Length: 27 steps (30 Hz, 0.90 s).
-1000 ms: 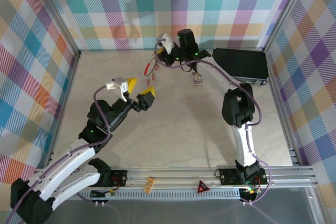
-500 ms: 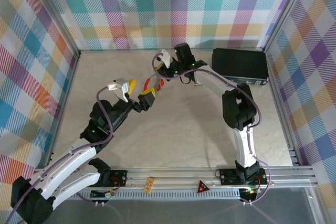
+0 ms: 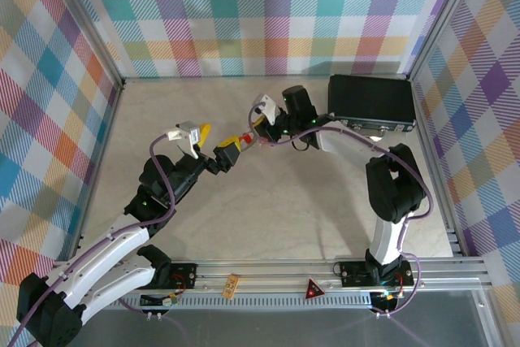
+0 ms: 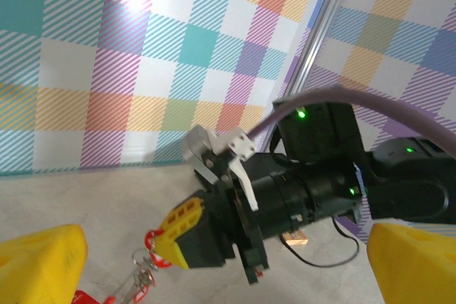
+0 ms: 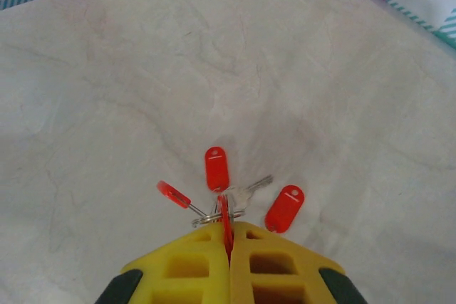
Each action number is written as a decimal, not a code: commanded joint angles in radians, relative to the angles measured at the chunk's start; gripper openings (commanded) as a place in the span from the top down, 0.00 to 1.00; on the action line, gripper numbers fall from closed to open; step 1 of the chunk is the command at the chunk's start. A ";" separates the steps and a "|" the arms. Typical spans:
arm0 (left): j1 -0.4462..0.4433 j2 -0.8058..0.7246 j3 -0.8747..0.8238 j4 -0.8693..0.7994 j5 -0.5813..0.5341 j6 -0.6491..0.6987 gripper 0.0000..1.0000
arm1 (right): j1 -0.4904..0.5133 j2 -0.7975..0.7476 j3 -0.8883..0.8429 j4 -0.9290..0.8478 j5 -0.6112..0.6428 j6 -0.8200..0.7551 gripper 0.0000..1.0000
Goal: Put the keys on the keyring
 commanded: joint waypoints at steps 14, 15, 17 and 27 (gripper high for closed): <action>0.010 -0.016 -0.020 0.050 -0.007 -0.008 0.00 | 0.116 -0.231 -0.375 0.096 0.068 0.100 0.98; 0.010 -0.019 -0.020 0.050 -0.007 -0.009 0.00 | 0.125 -0.239 -0.389 0.098 0.071 0.107 0.98; 0.010 -0.019 -0.022 0.053 -0.008 -0.011 0.00 | 0.141 -0.257 -0.417 0.100 0.083 0.123 0.98; 0.010 -0.023 -0.026 0.045 -0.008 -0.012 0.00 | 0.218 -0.282 -0.519 0.136 0.103 0.252 0.97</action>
